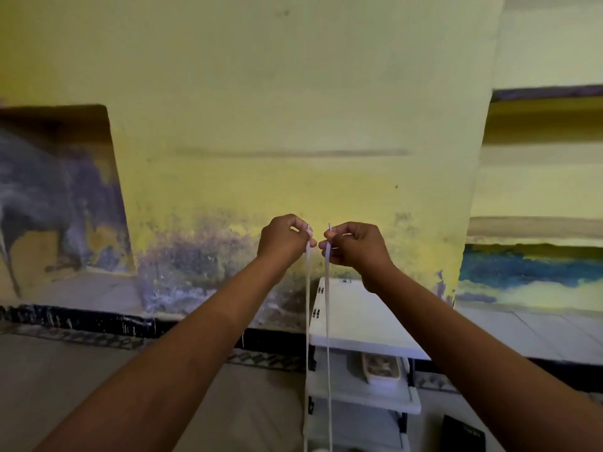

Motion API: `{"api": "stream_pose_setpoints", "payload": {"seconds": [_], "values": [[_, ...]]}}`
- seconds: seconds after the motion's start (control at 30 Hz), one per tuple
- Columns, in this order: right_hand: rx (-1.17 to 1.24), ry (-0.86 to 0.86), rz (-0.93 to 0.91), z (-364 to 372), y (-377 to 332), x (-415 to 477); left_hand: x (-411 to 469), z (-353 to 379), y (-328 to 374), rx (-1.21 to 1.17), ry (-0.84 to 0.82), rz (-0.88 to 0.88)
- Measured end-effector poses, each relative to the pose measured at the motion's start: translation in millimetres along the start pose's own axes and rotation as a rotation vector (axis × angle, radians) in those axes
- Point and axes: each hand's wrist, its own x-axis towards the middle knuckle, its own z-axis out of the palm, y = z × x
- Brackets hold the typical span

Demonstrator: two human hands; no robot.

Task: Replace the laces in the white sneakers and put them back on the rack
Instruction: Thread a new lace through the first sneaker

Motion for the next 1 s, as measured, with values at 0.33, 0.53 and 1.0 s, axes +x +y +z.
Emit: {"api": "stream_pose_setpoints", "payload": {"seconds": [0.33,0.53,1.0], "values": [[0.139,-0.441,0.598,8,103,-73,-48,34,-148,0.247,-0.202,-0.243],[-0.450,-0.656,0.608,-10,208,-84,-78,64,-232,0.328,-0.423,-0.323],[-1.161,-0.703,0.474,-28,391,-129,-146,103,-347,0.225,-0.483,-0.549]]}}
